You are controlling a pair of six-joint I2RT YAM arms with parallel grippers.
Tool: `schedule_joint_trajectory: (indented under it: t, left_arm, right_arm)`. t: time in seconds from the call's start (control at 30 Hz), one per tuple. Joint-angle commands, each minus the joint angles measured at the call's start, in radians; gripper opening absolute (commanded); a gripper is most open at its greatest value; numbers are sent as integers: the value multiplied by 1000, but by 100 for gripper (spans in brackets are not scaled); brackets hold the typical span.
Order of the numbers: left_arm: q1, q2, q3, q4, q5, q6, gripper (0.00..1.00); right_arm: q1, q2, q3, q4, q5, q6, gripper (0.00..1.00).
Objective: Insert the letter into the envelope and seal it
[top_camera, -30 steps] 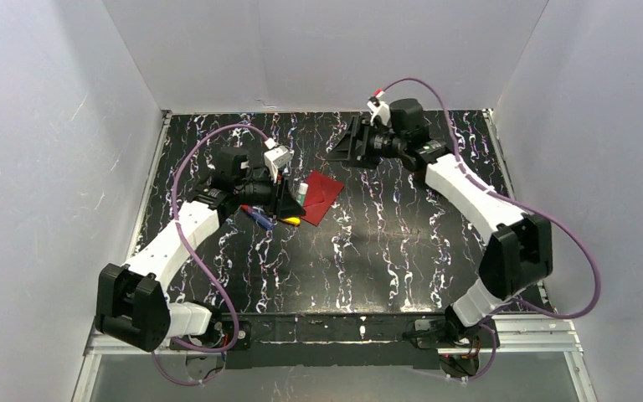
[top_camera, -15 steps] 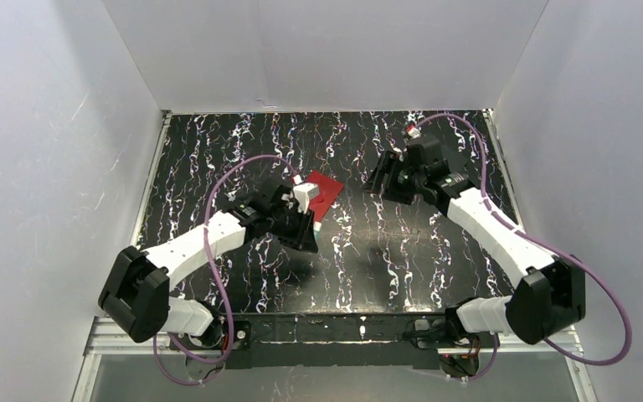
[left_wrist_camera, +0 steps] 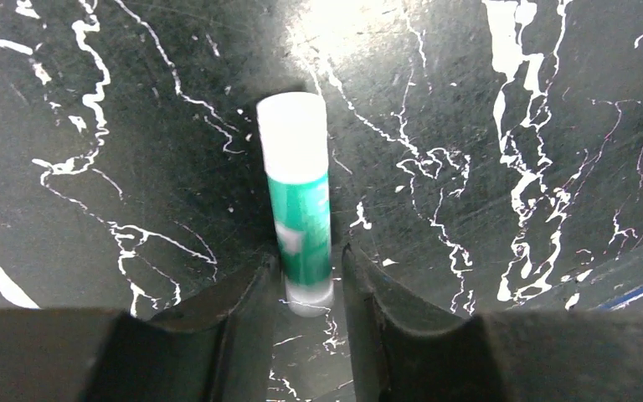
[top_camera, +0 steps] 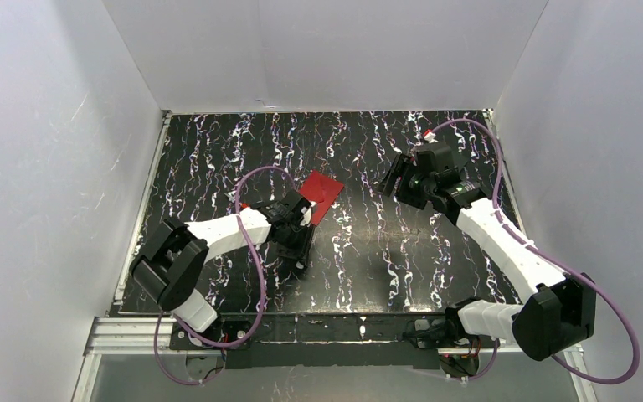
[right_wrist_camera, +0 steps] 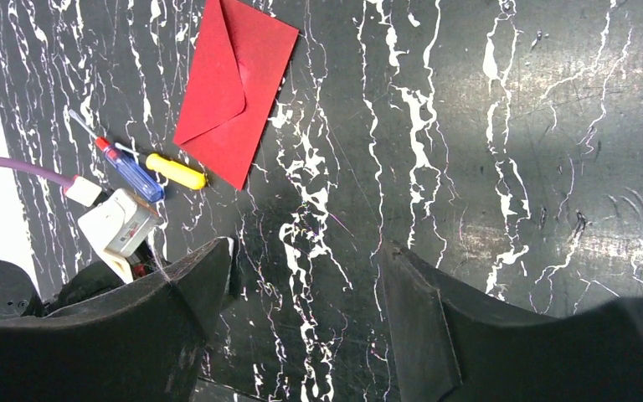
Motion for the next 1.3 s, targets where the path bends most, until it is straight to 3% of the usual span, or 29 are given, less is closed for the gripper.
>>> schedule_joint_trajectory:
  t: [0.0,0.13,0.53,0.67,0.8,0.83,0.87,0.93,1.03,1.27]
  left_arm:
    - [-13,53,22,-52,-80,-8,36]
    - [-21,72,41,-79,-108,-24,47]
    - [-24,16,88,-119,-26,-15,52]
    - [-24,-87,140,-170,-13,-15,62]
    - [-23,-224,199,-236,-138,-23,78]
    - [-22,-258,221,-271,-216,-61,96]
    - [-19,-288,257,-324,-286,-106,98]
    - [-16,-337,337,-402,-369,-112,98]
    - [-17,-409,443,-474,-477,-65,98]
    - [-16,-604,672,-612,-721,-6,98]
  right_arm:
    - [-5,-22,-8,-2,6,-2,75]
    - [-7,-29,-18,-3,-1,-9,75]
    - [-9,-18,-68,11,-137,-11,75]
    - [-9,-6,-61,8,-177,-34,75]
    - [-9,-5,-49,-18,-170,-77,75]
    - [-9,-8,-37,-28,-157,-89,75]
    - [-9,-11,-20,-48,-137,-102,75]
    - [-9,-22,27,-89,-91,-126,77]
    - [-9,-52,112,-151,39,-170,98]
    - [-9,-139,376,-294,440,-230,99]
